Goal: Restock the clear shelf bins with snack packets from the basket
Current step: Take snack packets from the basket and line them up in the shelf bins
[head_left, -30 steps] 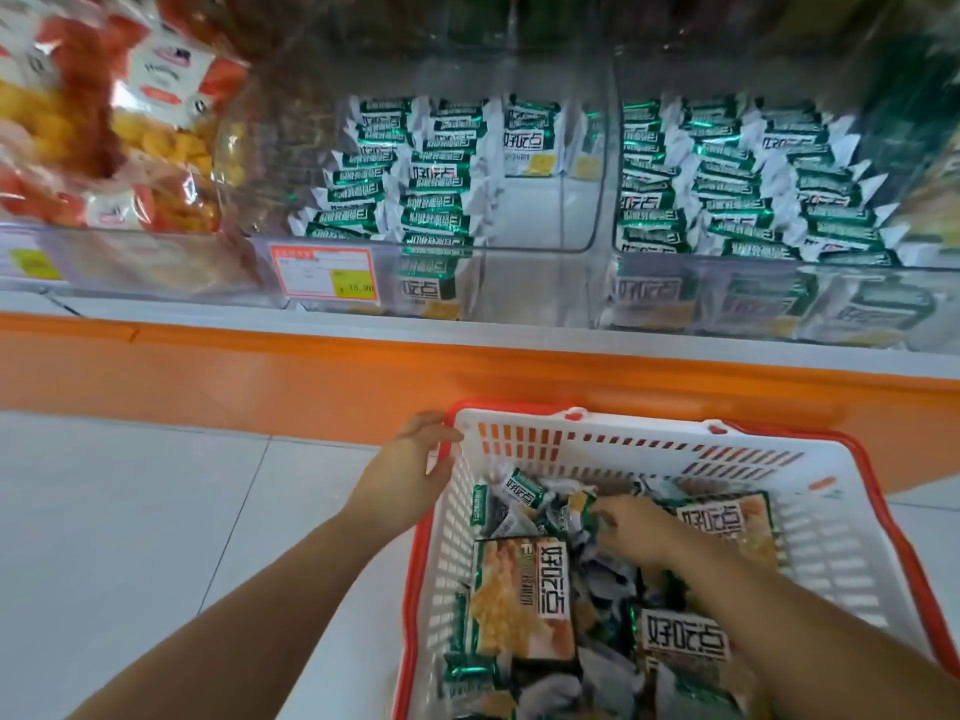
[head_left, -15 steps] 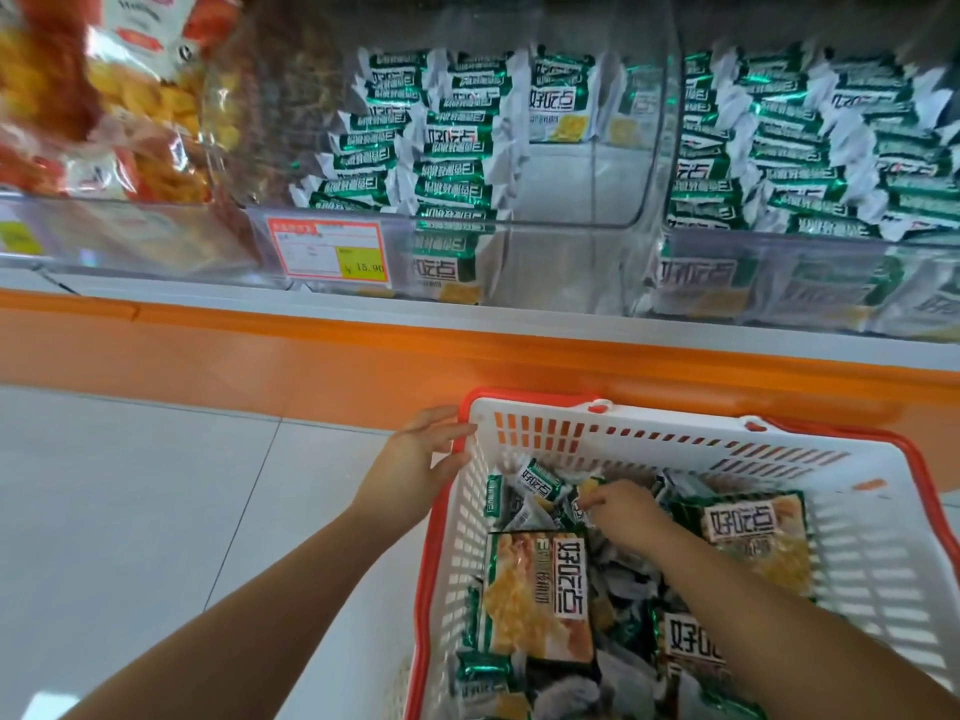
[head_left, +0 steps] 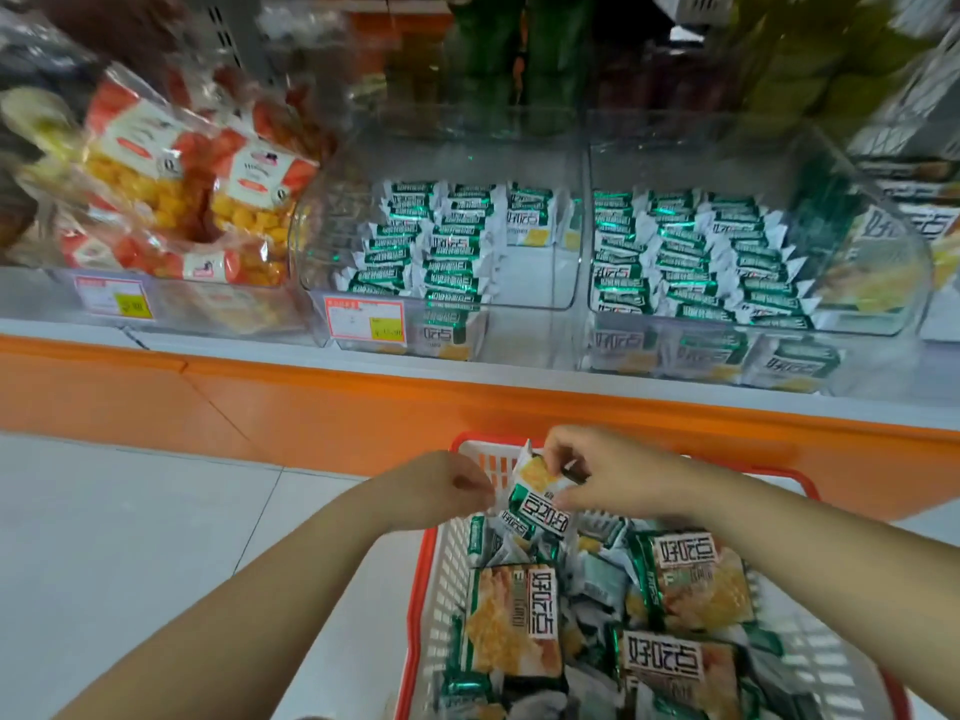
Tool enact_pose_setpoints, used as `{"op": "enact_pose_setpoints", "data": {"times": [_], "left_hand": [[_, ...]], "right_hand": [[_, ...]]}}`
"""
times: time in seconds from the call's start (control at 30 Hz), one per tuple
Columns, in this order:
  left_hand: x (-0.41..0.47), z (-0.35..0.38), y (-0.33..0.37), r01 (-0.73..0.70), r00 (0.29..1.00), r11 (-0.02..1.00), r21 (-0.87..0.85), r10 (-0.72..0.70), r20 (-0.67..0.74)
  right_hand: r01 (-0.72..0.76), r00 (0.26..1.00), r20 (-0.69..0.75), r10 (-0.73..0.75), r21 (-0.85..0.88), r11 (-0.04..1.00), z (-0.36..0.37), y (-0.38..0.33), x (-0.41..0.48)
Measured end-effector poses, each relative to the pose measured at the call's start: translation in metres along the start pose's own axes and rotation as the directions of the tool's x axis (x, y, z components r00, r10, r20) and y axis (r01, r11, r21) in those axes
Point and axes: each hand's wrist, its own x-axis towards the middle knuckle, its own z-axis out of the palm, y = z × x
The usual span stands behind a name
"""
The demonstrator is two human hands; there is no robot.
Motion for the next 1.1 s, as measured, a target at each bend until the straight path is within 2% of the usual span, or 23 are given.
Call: {"op": "enact_pose_setpoints", "data": {"times": [0.07,0.13,0.2,0.27,0.33,0.4,0.5,0.57,0.63,0.73,0.8,0.87,0.97,1.1], "left_hand": [[-0.014,-0.013,0.010,-0.005,0.993,0.991,-0.135,0.021,0.114],[-0.028,-0.025,0.019,-0.006,0.986,0.943,-0.333,0.060,0.154],[-0.040,-0.036,0.030,-0.033,0.992,0.833,-0.553,0.094,0.081],[-0.049,-0.042,0.042,-0.086,0.994,0.640,-0.764,0.111,-0.019],[-0.054,-0.046,0.057,-0.148,0.987,0.483,-0.863,0.122,-0.101],[-0.054,-0.047,0.072,-0.224,0.974,0.452,-0.863,0.131,-0.184],[-0.045,-0.048,0.092,-0.397,0.907,0.555,-0.731,0.114,-0.406],[-0.037,-0.053,0.097,-0.510,0.776,0.689,-0.516,0.109,-0.622],[-0.028,-0.063,0.099,-0.540,0.649,0.780,-0.317,0.146,-0.747],[-0.008,-0.089,0.097,-0.467,0.562,0.875,-0.126,0.183,-0.807],[0.013,-0.108,0.096,-0.376,0.550,0.926,-0.028,0.198,-0.811],[0.037,-0.124,0.100,-0.284,0.570,0.958,0.051,0.211,-0.794],[0.074,-0.143,0.107,-0.185,0.606,0.969,0.163,0.243,-0.757],[0.124,-0.160,0.117,-0.093,0.716,0.951,0.295,0.269,-0.644]], "right_hand": [[0.004,1.000,-0.027,-0.001,0.082,0.997,-0.012,-0.012,-0.019],[0.026,0.998,-0.055,-0.014,0.224,0.974,-0.023,-0.024,-0.035],[0.078,0.995,-0.085,-0.050,0.375,0.924,-0.033,-0.036,-0.046],[0.157,0.982,-0.166,-0.092,0.437,0.886,-0.041,-0.046,-0.050],[0.242,0.943,-0.314,-0.108,0.428,0.871,-0.048,-0.053,-0.046],[0.327,0.875,-0.471,-0.108,0.414,0.850,-0.052,-0.058,-0.038],[0.430,0.765,-0.638,-0.081,0.414,0.802,-0.057,-0.067,-0.026],[0.457,0.720,-0.691,-0.060,0.408,0.790,-0.062,-0.071,-0.018],[0.455,0.678,-0.730,-0.080,0.332,0.826,-0.073,-0.067,-0.009],[0.376,0.652,-0.752,-0.098,0.209,0.903,-0.091,-0.047,0.004],[0.284,0.695,-0.710,-0.117,0.122,0.951,-0.097,-0.033,0.012],[0.235,0.742,-0.660,-0.122,0.084,0.968,-0.103,-0.024,0.017],[0.272,0.804,-0.580,-0.132,0.160,0.949,-0.116,-0.015,0.018],[0.312,0.832,-0.528,-0.169,0.193,0.930,-0.124,-0.009,0.018]]}}
